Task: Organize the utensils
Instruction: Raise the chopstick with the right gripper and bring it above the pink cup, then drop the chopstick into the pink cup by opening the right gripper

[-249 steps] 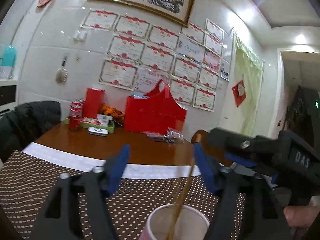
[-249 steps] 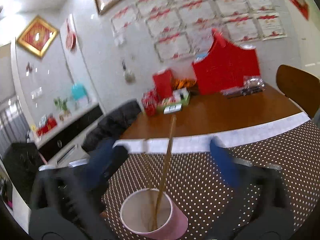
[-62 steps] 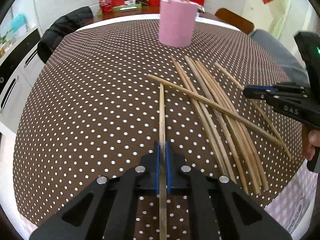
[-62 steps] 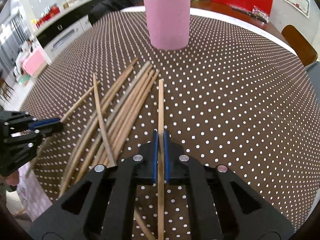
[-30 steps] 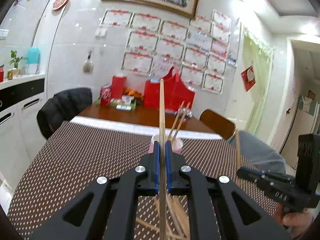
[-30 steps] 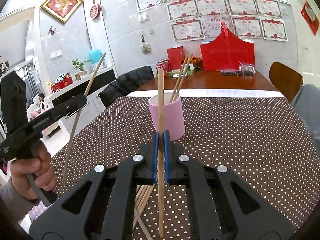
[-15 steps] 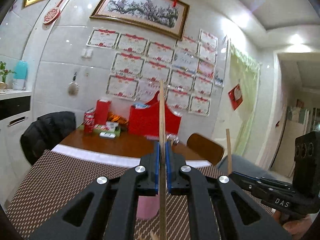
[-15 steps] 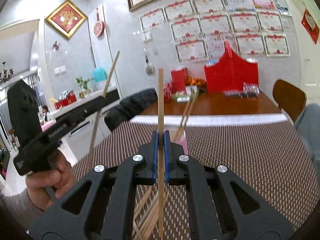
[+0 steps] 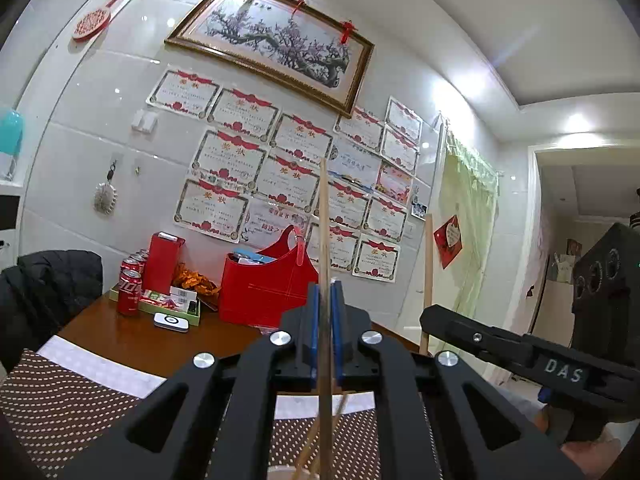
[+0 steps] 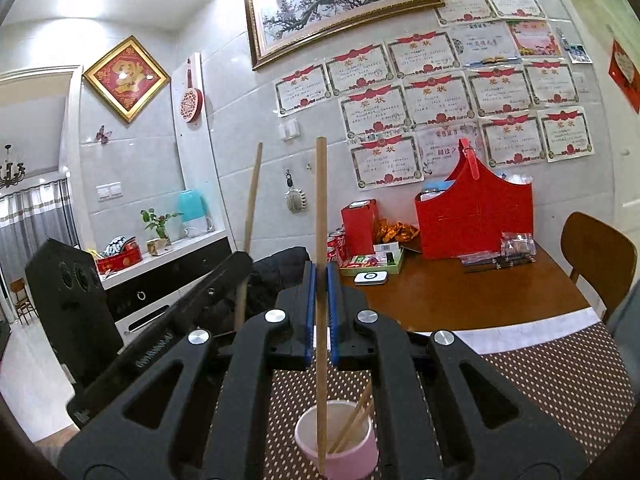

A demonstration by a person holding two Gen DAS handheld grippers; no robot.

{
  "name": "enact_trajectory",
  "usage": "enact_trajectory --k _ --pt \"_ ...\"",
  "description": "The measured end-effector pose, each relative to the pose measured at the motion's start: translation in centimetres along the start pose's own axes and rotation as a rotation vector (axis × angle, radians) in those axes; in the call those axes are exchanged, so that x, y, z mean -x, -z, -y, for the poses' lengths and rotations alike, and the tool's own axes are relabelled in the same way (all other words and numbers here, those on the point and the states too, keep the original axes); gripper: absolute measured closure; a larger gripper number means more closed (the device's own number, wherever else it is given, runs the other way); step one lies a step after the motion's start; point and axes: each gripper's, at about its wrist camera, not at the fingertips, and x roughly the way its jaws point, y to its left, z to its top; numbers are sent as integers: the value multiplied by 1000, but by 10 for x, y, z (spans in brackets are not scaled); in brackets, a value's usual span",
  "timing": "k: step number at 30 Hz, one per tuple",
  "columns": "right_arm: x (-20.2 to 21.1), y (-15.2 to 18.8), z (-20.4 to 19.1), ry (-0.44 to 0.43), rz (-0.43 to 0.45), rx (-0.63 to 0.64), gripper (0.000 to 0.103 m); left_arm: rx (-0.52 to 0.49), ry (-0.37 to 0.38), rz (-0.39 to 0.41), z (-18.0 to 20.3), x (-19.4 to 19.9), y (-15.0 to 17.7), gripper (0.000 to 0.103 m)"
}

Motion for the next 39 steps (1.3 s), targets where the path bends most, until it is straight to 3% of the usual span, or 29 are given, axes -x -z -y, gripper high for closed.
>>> enact_trajectory --k 11,26,39 --pt "-47 25 23 15 -37 -17 97 -24 -23 -63 -25 -55 52 97" --pt "-58 45 23 10 -75 -31 97 -66 -36 -119 -23 -57 52 97" --pt "-52 51 26 17 -97 -34 97 -52 -72 -183 -32 -56 74 96"
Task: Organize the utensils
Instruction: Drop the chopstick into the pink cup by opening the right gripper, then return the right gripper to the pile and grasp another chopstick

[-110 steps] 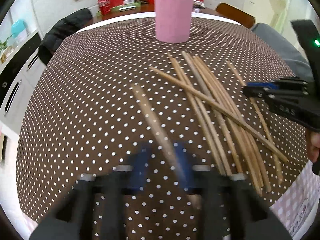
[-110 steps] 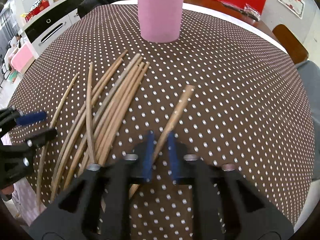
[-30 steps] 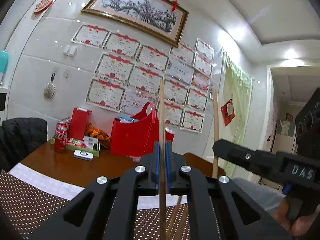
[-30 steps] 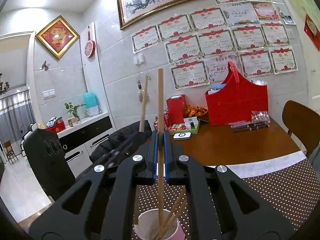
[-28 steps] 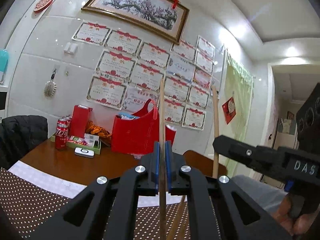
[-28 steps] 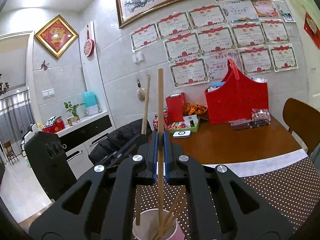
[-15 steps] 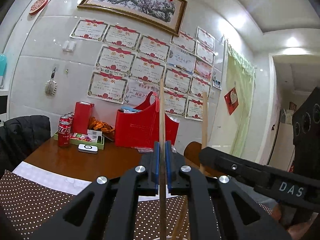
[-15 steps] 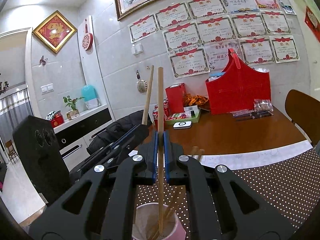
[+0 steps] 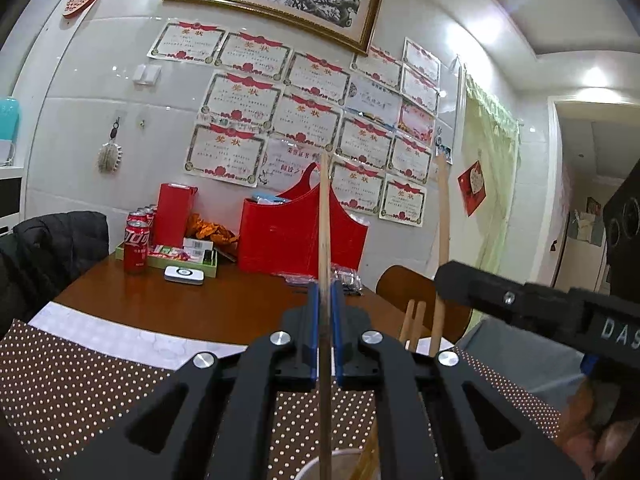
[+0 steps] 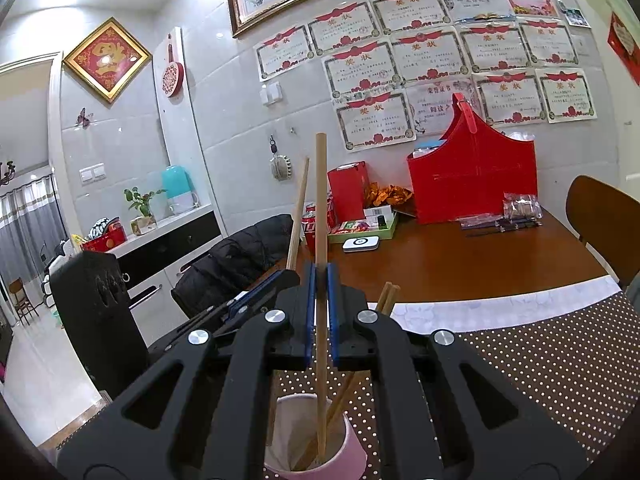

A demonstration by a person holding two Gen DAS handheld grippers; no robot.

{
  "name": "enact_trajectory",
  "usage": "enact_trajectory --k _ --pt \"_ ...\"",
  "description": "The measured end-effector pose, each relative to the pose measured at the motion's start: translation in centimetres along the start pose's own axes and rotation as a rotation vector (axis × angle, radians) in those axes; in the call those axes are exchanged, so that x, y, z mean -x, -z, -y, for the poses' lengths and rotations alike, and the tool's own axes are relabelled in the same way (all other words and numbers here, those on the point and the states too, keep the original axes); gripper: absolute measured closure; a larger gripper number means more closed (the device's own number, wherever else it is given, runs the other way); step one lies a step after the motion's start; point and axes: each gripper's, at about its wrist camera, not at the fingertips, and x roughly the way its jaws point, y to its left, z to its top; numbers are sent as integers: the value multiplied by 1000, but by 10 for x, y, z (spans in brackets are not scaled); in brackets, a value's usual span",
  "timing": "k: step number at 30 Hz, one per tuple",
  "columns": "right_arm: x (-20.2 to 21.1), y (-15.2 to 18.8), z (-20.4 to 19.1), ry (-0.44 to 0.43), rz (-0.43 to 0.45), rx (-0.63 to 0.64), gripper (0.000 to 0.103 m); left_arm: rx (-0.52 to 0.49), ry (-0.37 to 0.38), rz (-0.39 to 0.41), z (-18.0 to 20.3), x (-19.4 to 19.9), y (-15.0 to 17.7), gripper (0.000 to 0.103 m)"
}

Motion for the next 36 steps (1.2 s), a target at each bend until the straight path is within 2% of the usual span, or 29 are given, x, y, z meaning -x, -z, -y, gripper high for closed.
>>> enact_trajectory --k 2,3,4,5,6,7,8,12,15,17,20,27,36 --pt "0 1 0 -1 -14 -3 95 3 -14 -17 -1 2 3 76" --pt "-1 1 1 -2 -26 -9 93 7 -32 -13 -2 5 4 57" --pt "-1 2 2 -1 -40 -15 75 11 -42 -1 -3 10 5 48" --pt "1 2 2 4 -41 -19 28 13 -44 4 -4 14 4 46" --pt "6 2 3 16 -25 -30 14 14 -47 3 -5 17 3 40" --pt "11 2 5 18 1 -39 10 14 -61 -1 -5 22 0 34" --pt "17 1 5 17 25 -46 10 12 -74 -1 -6 27 -2 31" --pt "28 -5 7 44 28 -64 6 -1 -132 -6 -4 49 -14 16" --pt "39 -10 6 81 10 -64 6 -16 -199 -55 -1 64 -23 12" --pt "49 -11 5 94 7 -67 6 -38 -258 -77 3 80 -29 12" --pt "68 -12 2 114 5 -62 6 -66 -299 -82 8 107 -35 12" --pt "115 0 -10 137 -47 -20 6 -76 -363 -137 21 169 -41 12" --pt "160 52 -23 125 -182 6 6 -104 -425 -204 37 229 -25 12"
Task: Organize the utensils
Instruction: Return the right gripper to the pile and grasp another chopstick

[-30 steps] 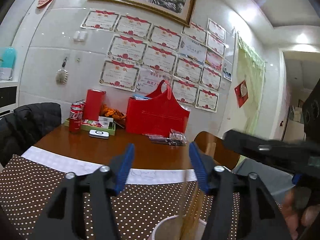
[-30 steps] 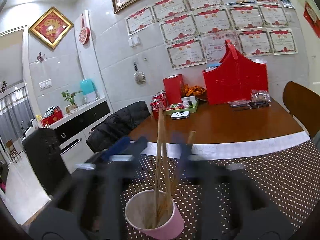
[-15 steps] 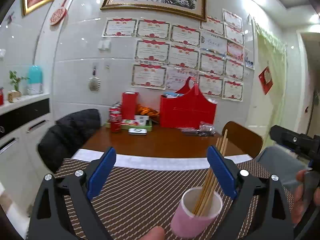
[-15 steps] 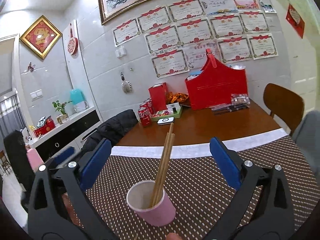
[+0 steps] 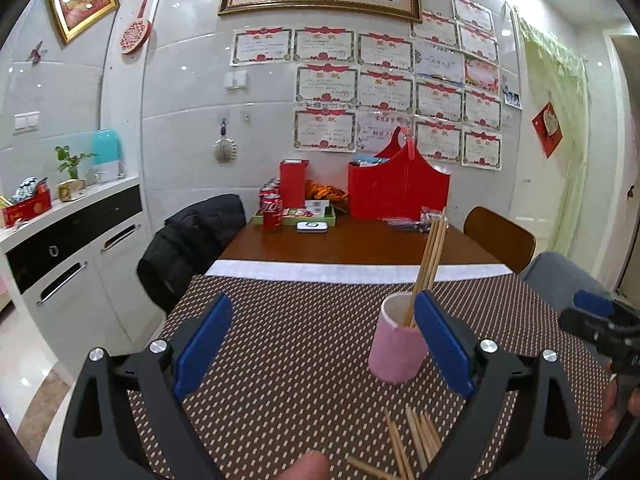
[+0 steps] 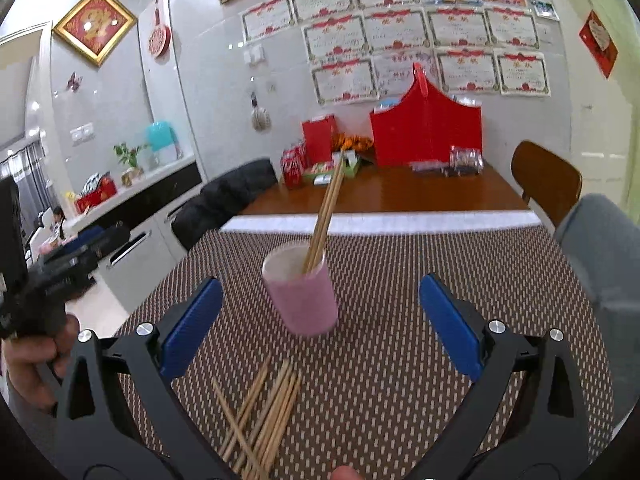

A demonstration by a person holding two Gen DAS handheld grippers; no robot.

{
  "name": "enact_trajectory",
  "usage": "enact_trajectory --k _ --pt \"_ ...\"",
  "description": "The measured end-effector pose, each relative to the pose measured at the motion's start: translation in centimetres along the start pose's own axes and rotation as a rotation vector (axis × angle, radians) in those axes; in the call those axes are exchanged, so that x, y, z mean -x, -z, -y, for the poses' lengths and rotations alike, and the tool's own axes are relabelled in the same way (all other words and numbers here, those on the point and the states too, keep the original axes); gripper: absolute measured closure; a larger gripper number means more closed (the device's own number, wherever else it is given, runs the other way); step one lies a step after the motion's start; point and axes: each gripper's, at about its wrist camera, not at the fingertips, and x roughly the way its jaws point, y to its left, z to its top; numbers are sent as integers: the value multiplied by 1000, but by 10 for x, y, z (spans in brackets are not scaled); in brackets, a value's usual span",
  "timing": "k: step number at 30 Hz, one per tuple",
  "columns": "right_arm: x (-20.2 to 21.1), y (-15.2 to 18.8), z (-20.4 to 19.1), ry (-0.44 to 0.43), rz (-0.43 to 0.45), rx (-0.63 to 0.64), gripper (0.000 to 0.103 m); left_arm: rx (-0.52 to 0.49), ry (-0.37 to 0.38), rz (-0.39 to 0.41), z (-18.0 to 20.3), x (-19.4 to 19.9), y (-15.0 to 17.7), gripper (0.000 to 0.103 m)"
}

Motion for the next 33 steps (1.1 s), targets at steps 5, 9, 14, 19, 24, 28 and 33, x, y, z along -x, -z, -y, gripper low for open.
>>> enact_trajectory --k 5,9,14,19,24,28,33 --pt "13 29 -7 -14 -61 -3 6 -19 -30 -33 3 21 17 12" --pt "15 51 -19 -21 -124 36 6 -39 -36 -72 6 31 33 12" --pt "11 79 -34 -50 -214 110 6 -20 -33 -127 0 36 57 12" --pt "-1 100 -43 -73 -288 149 6 12 -39 -188 -11 32 76 12" --pt "-14 116 -51 -103 -358 180 15 31 -35 -223 -18 31 89 12" --pt "-29 128 -51 -114 -434 195 43 24 -34 -266 -17 26 103 12" --pt "-42 144 -54 -135 -521 236 65 27 -24 -311 -14 20 116 12"
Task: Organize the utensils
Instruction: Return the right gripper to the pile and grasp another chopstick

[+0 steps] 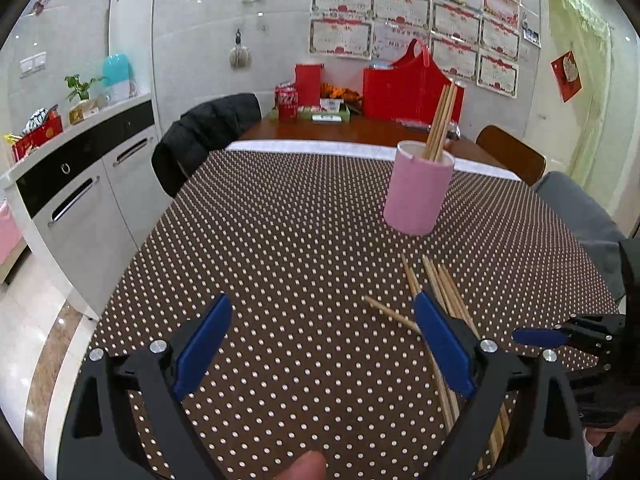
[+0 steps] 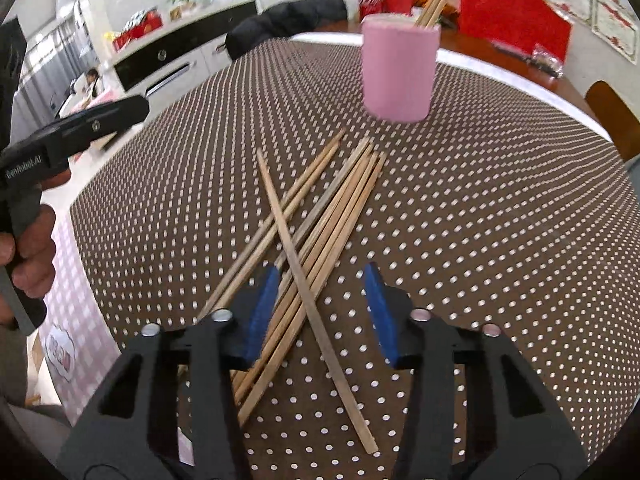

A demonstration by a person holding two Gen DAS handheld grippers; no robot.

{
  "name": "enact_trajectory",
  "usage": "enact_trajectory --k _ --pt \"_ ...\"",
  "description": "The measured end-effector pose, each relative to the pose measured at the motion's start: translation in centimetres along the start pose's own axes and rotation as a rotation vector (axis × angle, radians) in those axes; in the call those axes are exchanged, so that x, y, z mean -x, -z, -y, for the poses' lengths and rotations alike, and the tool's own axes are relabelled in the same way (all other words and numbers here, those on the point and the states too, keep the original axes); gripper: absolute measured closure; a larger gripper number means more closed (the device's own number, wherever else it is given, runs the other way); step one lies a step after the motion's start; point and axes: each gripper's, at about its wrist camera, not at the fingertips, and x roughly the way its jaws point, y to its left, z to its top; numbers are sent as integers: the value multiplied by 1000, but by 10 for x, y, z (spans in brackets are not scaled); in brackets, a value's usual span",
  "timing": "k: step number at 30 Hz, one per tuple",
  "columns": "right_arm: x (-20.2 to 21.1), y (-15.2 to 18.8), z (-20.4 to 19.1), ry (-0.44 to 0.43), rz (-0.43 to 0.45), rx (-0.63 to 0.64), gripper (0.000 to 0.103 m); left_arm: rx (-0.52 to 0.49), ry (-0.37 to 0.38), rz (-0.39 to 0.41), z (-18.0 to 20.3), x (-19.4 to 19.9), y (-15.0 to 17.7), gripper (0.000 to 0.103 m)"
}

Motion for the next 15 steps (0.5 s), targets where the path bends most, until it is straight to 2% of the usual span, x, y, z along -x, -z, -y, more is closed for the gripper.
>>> enact_trajectory --k 1,3,5,8,12,15 --pt "-3 2 -1 -5 -16 8 68 -2 0 -7 1 -2 2 12" --pt "-7 4 -2 -3 -35 20 69 -9 -2 -21 3 -6 6 12" --pt "-11 7 -2 -1 -51 27 80 -13 2 -30 5 -8 8 12" --pt "-11 10 3 -7 -52 10 90 -23 2 -40 10 -11 9 12" --pt "-9 12 8 1 -45 -21 92 -36 8 -55 18 -17 13 12" --pt "-4 14 17 22 -30 -91 94 -55 6 -75 26 -22 18 12"
